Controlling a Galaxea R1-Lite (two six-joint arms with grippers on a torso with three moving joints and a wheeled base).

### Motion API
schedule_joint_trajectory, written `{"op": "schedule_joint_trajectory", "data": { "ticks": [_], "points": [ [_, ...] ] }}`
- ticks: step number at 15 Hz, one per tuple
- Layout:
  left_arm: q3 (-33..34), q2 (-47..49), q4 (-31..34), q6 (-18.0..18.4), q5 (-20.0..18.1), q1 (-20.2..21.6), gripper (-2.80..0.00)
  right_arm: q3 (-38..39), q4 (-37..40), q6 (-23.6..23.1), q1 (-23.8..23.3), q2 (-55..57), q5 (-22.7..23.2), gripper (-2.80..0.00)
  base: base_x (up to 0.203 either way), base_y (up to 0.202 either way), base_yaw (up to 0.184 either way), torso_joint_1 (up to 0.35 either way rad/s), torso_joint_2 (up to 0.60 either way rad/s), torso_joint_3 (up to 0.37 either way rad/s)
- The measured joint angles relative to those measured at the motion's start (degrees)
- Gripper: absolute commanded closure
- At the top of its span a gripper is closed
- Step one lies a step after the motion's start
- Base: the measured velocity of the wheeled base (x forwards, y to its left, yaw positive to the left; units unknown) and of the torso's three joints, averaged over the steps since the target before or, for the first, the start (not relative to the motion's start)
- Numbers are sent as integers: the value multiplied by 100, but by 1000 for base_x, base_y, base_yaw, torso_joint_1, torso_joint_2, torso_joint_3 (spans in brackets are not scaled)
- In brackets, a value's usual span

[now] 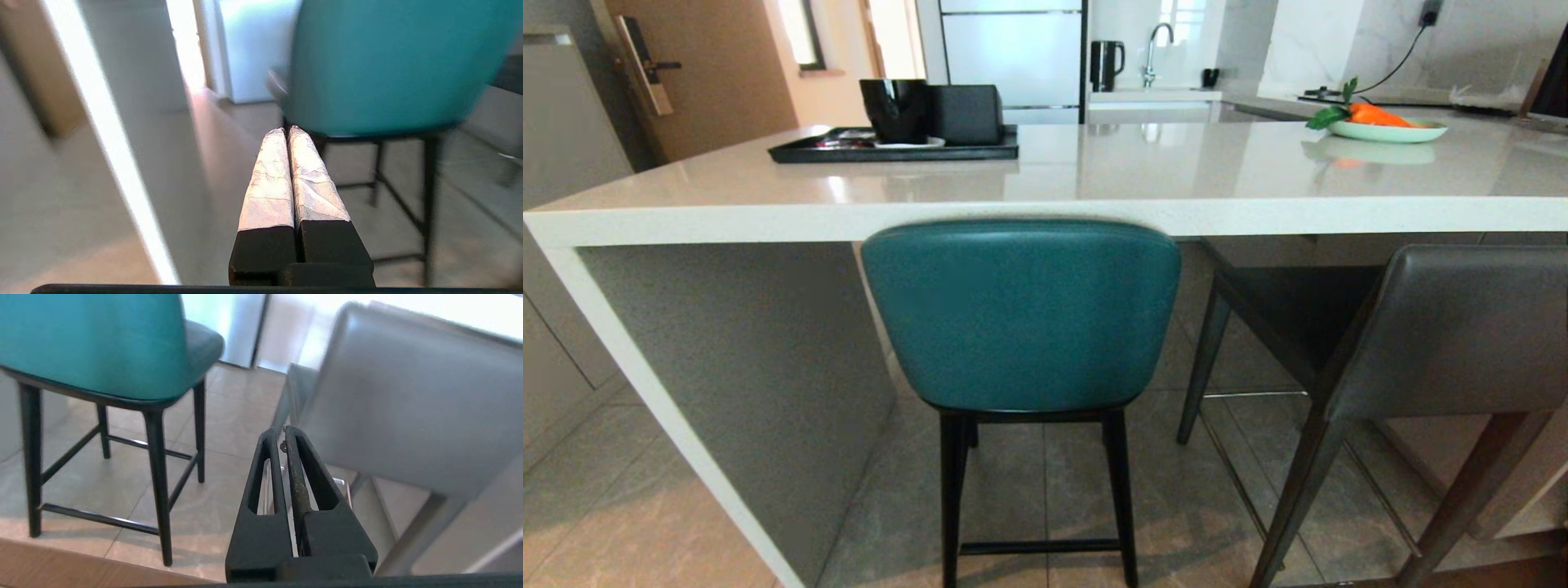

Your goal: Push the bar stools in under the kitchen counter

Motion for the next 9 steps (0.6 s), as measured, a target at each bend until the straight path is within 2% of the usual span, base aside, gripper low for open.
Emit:
{"op": "schedule_joint_trajectory", "data": {
  "ticks": [2,4,7,9],
  "points": [
    [24,0,380,-88,-103,-5,0,-690,537,-46,119,-4,85,0,0,0,0,0,0,0],
    [33,0,593,-76,-148,2,0,-1003,1105,-46,204,-151,88,0,0,0,0,0,0,0],
    [35,0,623,-58,-156,10,0,-293,1447,17,300,-933,-214,0,0,0,0,0,0,0],
    [35,5,670,-26,-48,-2,0,432,1401,594,332,-1287,-606,0,0,0,0,0,0,0]
  ]
}}
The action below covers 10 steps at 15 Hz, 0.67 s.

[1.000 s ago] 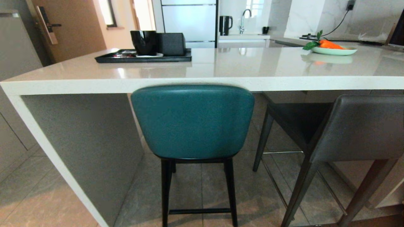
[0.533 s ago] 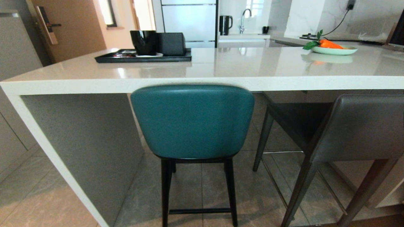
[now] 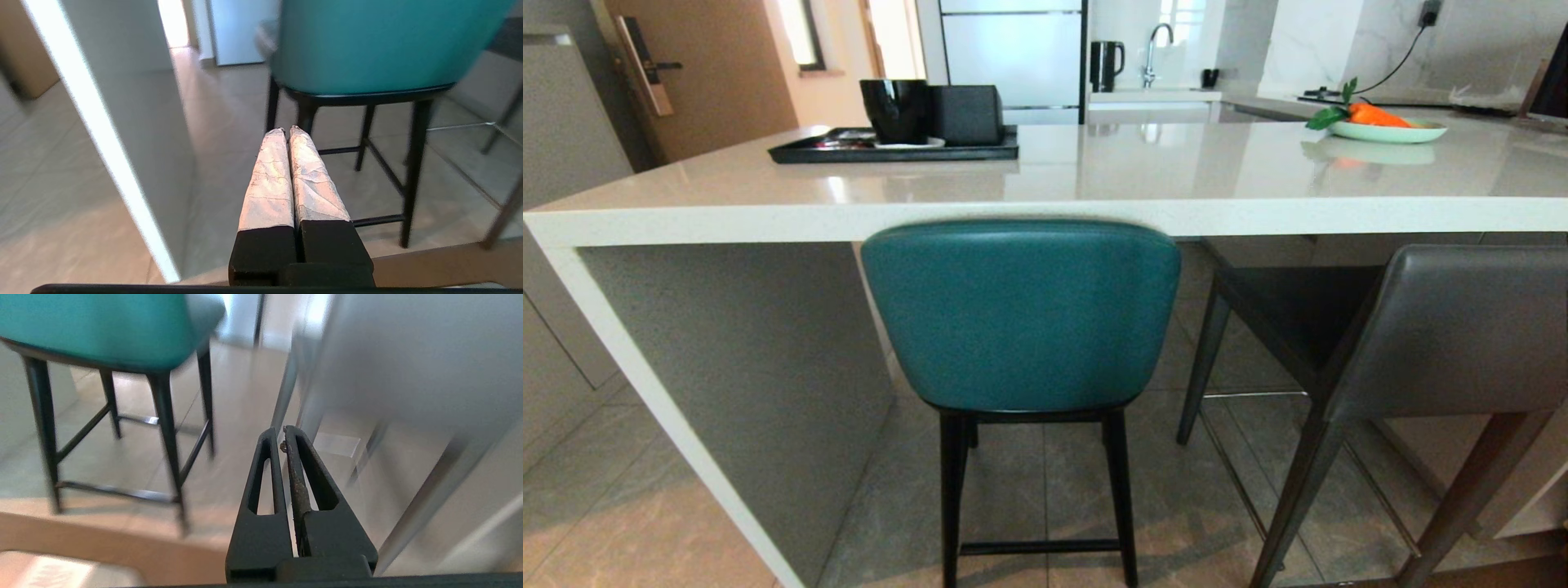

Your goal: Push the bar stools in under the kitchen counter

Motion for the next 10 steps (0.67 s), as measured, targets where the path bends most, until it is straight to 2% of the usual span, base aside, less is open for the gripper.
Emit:
{"op": "schedule_joint_trajectory", "data": {
  "ticks": [2,3,4,5,7,8,10],
  "points": [
    [-55,0,448,268,248,-6,0,388,-50,1005,21,-166,-269,0,0,0,0,0,0,0],
    [-91,0,559,254,352,-9,0,467,-91,1311,23,-212,-418,0,0,0,0,0,0,0],
    [-115,0,578,110,446,-13,0,559,-198,1318,26,-243,-569,0,0,0,0,0,0,0],
    [-123,0,594,35,525,-9,0,657,-408,1067,26,-265,-585,0,0,0,0,0,0,0],
    [-109,-3,464,443,396,7,0,731,-636,265,26,-289,-515,0,0,0,0,0,0,0],
    [-87,-5,375,572,285,7,0,743,-634,161,28,-296,-524,0,0,0,0,0,0,0],
    [-57,-2,423,236,466,-4,0,753,-633,317,28,-298,-547,0,0,0,0,0,0,0]
  ]
}}
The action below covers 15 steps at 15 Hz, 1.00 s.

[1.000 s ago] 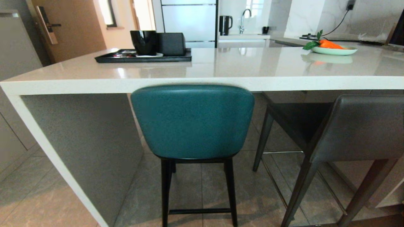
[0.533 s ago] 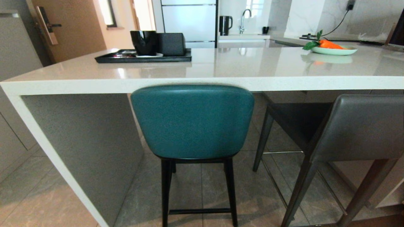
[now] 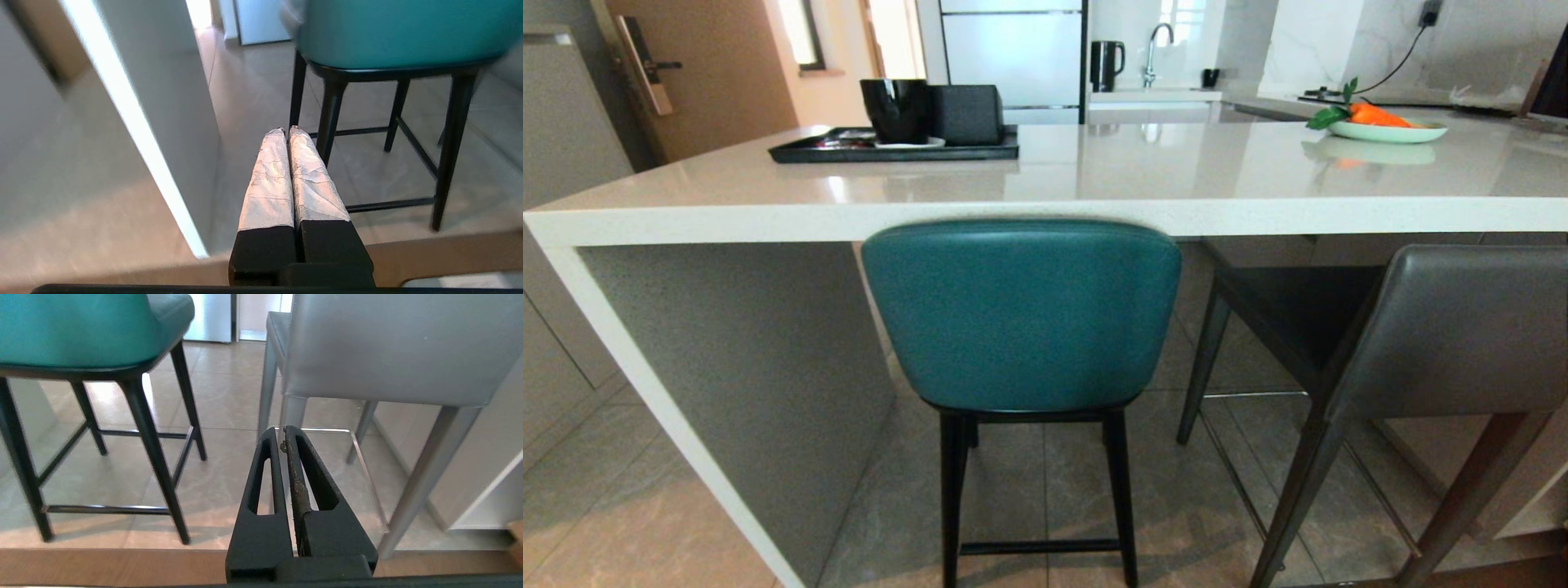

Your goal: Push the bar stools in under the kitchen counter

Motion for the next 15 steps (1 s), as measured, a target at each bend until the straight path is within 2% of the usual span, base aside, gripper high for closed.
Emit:
{"op": "schedule_joint_trajectory", "data": {
  "ticks": [1,2,3,7,11,15],
  "points": [
    [5,2,152,-125,201,-5,0,5,2,13,0,0,-7,0,0,0,0,0,0,0],
    [3,2,229,-45,207,0,0,5,2,3,0,0,-9,0,0,0,0,0,0,0],
    [2,2,234,175,68,1,0,5,5,-1,0,0,-7,0,0,0,0,0,0,0],
    [37,2,-26,468,-56,1,0,5,-1,35,0,-2,-4,0,0,0,0,0,0,0],
    [57,2,-82,187,19,-10,0,5,-23,164,0,-2,1,0,0,0,0,0,0,0],
    [57,2,-83,142,39,-10,0,5,-23,162,0,-2,-2,0,0,0,0,0,0,0]
  ]
}}
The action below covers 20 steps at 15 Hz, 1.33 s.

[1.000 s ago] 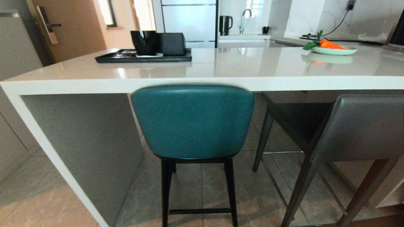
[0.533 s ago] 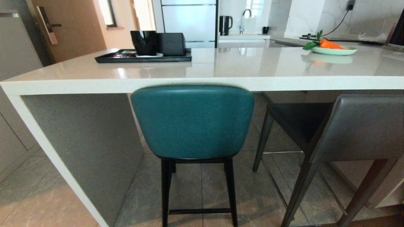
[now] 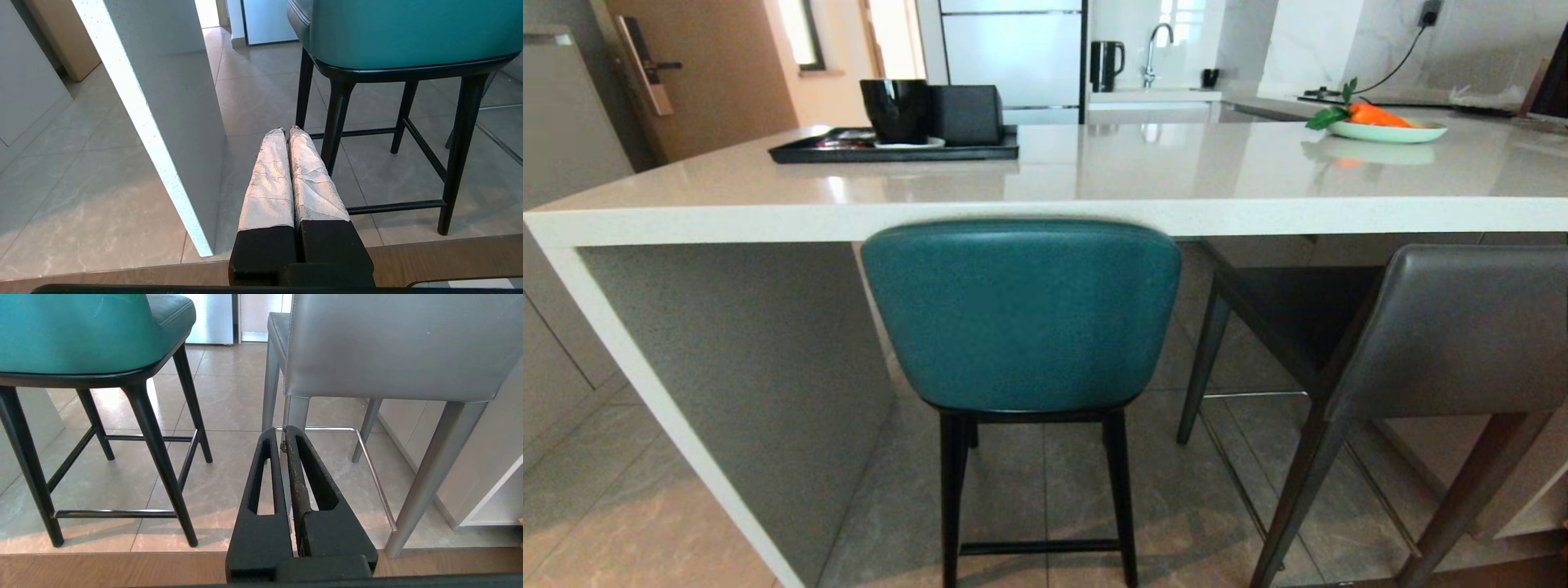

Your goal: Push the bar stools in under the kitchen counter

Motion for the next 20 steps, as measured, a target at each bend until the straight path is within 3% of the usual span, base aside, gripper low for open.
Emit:
{"op": "schedule_joint_trajectory", "data": {
  "ticks": [11,16,20],
  "points": [
    [0,2,0,-156,27,-1,0,0,11,31,0,0,-13,0,0,0,0,0,0,0],
    [0,2,-1,-199,55,-4,0,0,-8,330,0,0,-137,0,0,0,0,0,0,0],
    [0,2,-1,-199,52,-1,0,0,-8,341,0,0,-157,0,-161,0,0,6,2,-3]
  ]
}}
